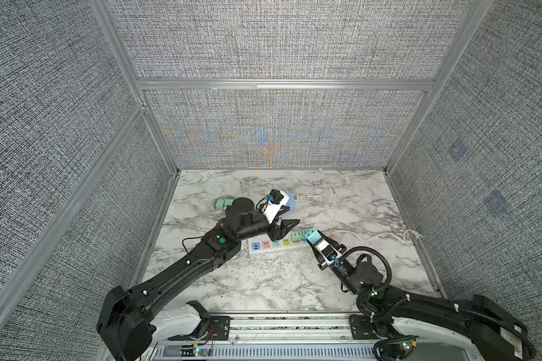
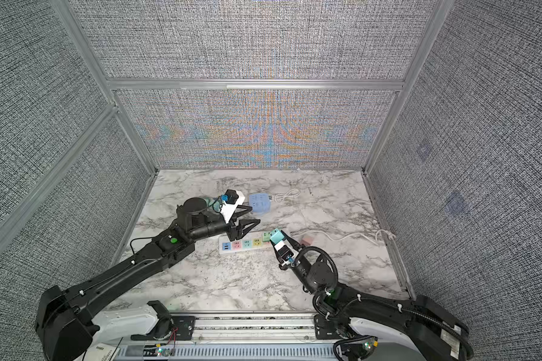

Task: Insert plugs into power strip
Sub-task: Insert the plug into the socket.

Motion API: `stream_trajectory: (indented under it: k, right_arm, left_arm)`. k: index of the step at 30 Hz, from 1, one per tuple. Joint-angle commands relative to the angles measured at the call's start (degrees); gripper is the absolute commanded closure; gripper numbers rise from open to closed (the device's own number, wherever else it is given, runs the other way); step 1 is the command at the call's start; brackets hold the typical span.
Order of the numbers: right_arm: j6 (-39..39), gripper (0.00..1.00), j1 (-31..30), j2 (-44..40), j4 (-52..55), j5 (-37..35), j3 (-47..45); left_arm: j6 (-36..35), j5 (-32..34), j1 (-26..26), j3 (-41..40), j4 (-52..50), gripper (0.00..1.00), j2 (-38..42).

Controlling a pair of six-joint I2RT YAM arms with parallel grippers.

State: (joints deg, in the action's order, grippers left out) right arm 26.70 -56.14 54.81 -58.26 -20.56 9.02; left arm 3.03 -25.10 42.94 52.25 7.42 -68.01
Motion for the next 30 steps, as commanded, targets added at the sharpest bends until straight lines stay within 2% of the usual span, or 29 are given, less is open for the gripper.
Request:
stream_trajectory:
  k: [1,8,24,30]
  right_arm:
    - [2.2,0.95,0.0,1.9,-8.0,0.3,0.7]
    - [3.1,0.95,0.0,4.5,-7.8,1.2,4.9]
    - [4.1,0.95,0.0,11.0,-7.8,5.0,12.4]
    - [4.2,0.95,0.0,12.6,-8.1,5.2,13.9]
  left_arm:
    - [-0.3,-2.6,0.0,0.2,-0.2,0.39,-0.1]
    - [-0.6,-6.7,0.1,1.4,-0.8,0.38,-2.0]
    - [-1.1,-9.4,0.9,3.2,-2.1,0.38,-4.4]
    - [-1.4,-9.7,1.1,3.8,-2.7,0.45,-5.0]
